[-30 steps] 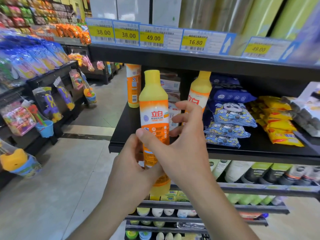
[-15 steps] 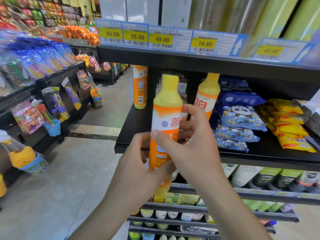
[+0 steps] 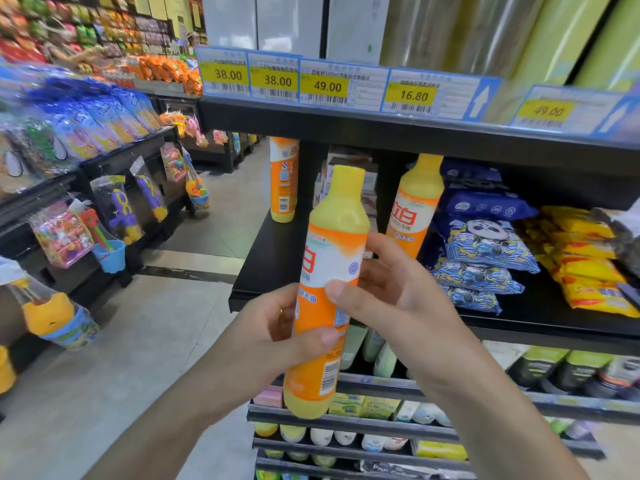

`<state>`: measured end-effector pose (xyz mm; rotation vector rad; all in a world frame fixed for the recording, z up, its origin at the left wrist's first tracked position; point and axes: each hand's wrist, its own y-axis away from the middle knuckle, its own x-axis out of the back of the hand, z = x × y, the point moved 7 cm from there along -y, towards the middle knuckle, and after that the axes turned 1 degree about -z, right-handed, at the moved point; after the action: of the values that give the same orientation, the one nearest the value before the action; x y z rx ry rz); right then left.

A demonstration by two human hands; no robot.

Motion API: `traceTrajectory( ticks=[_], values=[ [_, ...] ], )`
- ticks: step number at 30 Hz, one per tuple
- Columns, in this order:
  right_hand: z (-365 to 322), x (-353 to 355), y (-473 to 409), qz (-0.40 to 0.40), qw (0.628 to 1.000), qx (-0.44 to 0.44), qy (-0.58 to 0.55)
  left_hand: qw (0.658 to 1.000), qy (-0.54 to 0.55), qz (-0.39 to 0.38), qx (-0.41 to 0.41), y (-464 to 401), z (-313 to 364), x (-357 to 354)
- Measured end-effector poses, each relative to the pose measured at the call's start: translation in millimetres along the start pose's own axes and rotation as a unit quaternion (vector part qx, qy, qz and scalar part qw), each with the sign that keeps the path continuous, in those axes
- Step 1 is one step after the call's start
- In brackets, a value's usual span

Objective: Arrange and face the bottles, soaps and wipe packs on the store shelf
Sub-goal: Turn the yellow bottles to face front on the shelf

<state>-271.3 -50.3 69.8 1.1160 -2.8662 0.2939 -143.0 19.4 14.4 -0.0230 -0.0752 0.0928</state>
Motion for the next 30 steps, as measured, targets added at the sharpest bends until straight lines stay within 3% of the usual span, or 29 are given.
traceTrajectory(
  ticks=[3, 5, 7, 9, 12, 16, 20, 23, 30],
  values=[
    [-5, 3, 3, -0.052, 0.998, -0.009, 0.023, 0.998, -0.03, 0.047, -0.011, 1, -1, -1],
    [-9, 13, 2, -0.029, 0.999, -0.009, 0.023, 0.996, -0.059, 0.071, -0.008, 1, -4, 0],
    [-10, 37, -2, 0.091, 0.994, 0.012, 0.063, 0.993, -0.071, 0.091, -0.008, 1, -6, 1],
    [-12, 61, -2, 0.229, 0.966, 0.035, 0.119, 0.991, -0.075, 0.107, -0.004, 0, -9, 3],
    [-13, 84, -8, 0.323, 0.928, 0.054, 0.176, 0.99, -0.072, 0.119, 0.007, -1, -12, 4],
    [-9, 104, -37, 0.329, 0.9, 0.026, 0.287, 0.99, -0.063, 0.123, 0.011, -2, -12, 4],
    [-5, 110, -64, 0.31, 0.897, -0.008, 0.316, 0.989, -0.061, 0.134, 0.017, -4, -12, 4],
    [-6, 107, -71, 0.312, 0.874, 0.002, 0.372, 0.987, -0.054, 0.152, 0.026, -5, -12, 3],
    [-3, 111, -75, 0.338, 0.86, -0.005, 0.381, 0.989, -0.042, 0.14, 0.019, -12, -19, 20]
  ],
)
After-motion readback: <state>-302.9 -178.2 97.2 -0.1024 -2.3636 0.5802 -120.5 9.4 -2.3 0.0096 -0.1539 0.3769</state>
